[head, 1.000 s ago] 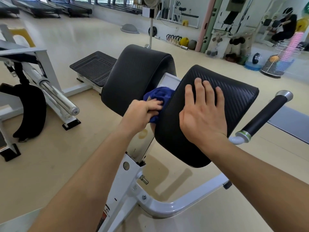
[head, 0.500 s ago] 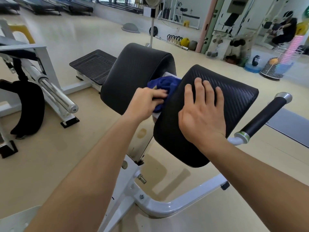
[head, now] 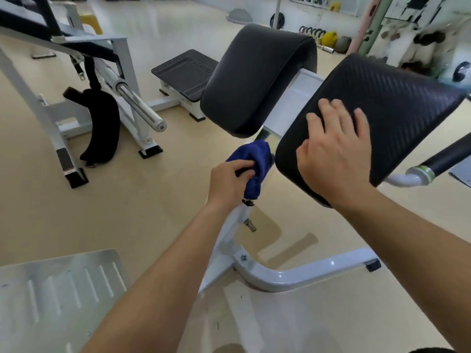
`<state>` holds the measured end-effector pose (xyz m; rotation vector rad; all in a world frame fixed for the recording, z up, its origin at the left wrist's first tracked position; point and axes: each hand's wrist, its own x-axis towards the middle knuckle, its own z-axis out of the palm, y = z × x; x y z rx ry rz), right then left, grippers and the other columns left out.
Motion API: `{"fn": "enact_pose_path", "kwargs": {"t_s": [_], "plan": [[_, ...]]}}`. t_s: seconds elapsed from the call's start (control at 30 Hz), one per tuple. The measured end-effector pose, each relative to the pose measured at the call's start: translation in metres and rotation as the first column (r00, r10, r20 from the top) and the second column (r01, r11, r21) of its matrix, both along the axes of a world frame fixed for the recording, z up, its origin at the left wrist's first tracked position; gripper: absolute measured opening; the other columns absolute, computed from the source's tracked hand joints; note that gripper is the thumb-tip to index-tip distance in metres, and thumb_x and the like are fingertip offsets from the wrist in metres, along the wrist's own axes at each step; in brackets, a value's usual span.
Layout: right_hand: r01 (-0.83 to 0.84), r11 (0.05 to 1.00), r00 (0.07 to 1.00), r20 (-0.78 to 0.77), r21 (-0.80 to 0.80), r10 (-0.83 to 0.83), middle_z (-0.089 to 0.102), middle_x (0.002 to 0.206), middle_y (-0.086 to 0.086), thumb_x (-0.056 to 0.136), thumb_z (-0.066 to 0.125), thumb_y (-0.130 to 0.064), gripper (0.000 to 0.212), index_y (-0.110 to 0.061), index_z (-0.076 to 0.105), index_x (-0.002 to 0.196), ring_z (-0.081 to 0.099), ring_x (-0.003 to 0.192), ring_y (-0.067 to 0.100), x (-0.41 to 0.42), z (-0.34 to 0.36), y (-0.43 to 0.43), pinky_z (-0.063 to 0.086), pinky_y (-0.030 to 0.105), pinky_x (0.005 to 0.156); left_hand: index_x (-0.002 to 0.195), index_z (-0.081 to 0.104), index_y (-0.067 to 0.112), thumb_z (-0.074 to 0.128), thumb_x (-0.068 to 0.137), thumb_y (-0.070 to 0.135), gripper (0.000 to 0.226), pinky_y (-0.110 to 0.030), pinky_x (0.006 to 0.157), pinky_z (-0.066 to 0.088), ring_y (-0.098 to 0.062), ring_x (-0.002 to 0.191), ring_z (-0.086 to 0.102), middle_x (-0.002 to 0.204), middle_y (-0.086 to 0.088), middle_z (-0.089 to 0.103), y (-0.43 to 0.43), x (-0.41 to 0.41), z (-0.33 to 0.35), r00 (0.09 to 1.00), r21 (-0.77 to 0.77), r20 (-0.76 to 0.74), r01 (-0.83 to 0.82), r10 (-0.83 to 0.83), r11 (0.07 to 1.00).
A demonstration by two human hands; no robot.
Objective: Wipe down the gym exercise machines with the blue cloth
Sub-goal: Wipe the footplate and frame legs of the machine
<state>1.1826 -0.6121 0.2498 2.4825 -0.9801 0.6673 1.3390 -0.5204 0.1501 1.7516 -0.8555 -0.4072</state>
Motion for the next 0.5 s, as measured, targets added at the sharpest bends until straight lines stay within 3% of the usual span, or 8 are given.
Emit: {"fn": "enact_pose_path", "kwargs": {"t_s": [0.07,0.13,0.2,0.27,0.33,0.4,0.5], "plan": [[-0.157,0.987,0.988,-0.003,0.044,0.157,0.055,0.139,0.012,0.091,0.038,-0.024,0.047,-0.008,0.057,0.131,0.046,0.134,0.031,0.004,-0.041,0.035,0.027,0.049,0.116,0.104,0.077,0.02,0.068,0.088,0.009,0.022,-0.026,0.092,0.053,-0.003,0.093,0.067,0.096,0.011,0.073,0.011,-0.006,-0.008,0.998,-0.044,-0.041,-0.042,0.04,0.998],[-0.29,0.946,0.957,0.064,0.143,0.283,0.061,0.125,0.012,0.087,0.046,-0.015,0.04,-0.007,0.061,0.124,0.058,0.114,0.033,0.006,-0.086,0.062,0.045,0.044,0.099,0.102,0.076,0.02,0.069,0.087,0.008,0.021,-0.028,0.09,0.055,-0.001,0.091,0.068,0.094,0.01,0.074,0.019,-0.01,-0.017,0.993,-0.088,-0.097,-0.075,0.066,0.993],[-0.324,0.889,0.945,0.163,0.323,0.285,0.055,0.135,0.013,0.088,0.05,-0.013,0.049,-0.009,0.052,0.137,0.059,0.109,0.031,0.008,-0.122,0.074,0.053,0.039,0.081,0.1,0.075,0.021,0.069,0.087,0.007,0.019,-0.03,0.088,0.057,-0.003,0.09,0.07,0.094,0.007,0.075,0.026,-0.013,-0.027,0.985,-0.135,-0.153,-0.096,0.075,0.986],[-0.369,0.802,0.926,0.263,0.47,0.272,0.033,0.155,0.011,0.093,0.049,-0.014,0.063,-0.022,0.032,0.153,0.052,0.123,0.027,0.013,-0.149,0.072,0.054,0.036,0.082,0.097,0.074,0.022,0.069,0.087,0.004,0.021,-0.033,0.088,0.058,-0.007,0.091,0.071,0.095,0.005,0.075,0.028,-0.016,-0.037,0.975,-0.193,-0.211,-0.117,0.076,0.974],[-0.479,0.674,0.868,0.419,0.562,0.267,0.018,0.16,0.002,0.098,0.048,-0.014,0.069,-0.034,0.018,0.156,0.043,0.132,0.01,0.02,-0.164,0.067,0.049,0.024,0.093,0.106,0.074,0.021,0.069,0.088,0.008,0.022,-0.035,0.091,0.057,-0.009,0.097,0.07,0.106,0.004,0.074,0.025,-0.018,-0.046,0.974,-0.241,-0.218,-0.117,0.064,0.964],[-0.571,0.587,0.795,0.565,0.574,0.221,0.023,0.154,-0.002,0.098,0.051,-0.013,0.067,-0.035,0.021,0.155,0.041,0.123,-0.011,0.028,-0.176,0.06,0.042,0.011,0.094,0.118,0.071,0.021,0.063,0.092,0.015,0.028,-0.035,0.099,0.052,-0.007,0.113,0.063,0.127,0.007,0.065,0.019,-0.018,-0.058,0.993,-0.254,-0.089,-0.104,0.084,0.962],[-0.625,0.581,0.707,0.694,0.522,0.137,0.041,0.134,0.0,0.092,0.061,-0.011,0.063,-0.031,0.038,0.147,0.05,0.106,-0.007,0.04,-0.19,0.052,0.047,0.012,0.086,0.119,0.07,0.024,0.051,0.091,0.019,0.034,-0.035,0.111,0.041,-0.003,0.129,0.05,0.138,0.01,0.057,0.016,-0.014,-0.071,0.998,-0.281,-0.06,-0.05,0.035,0.958]]}}
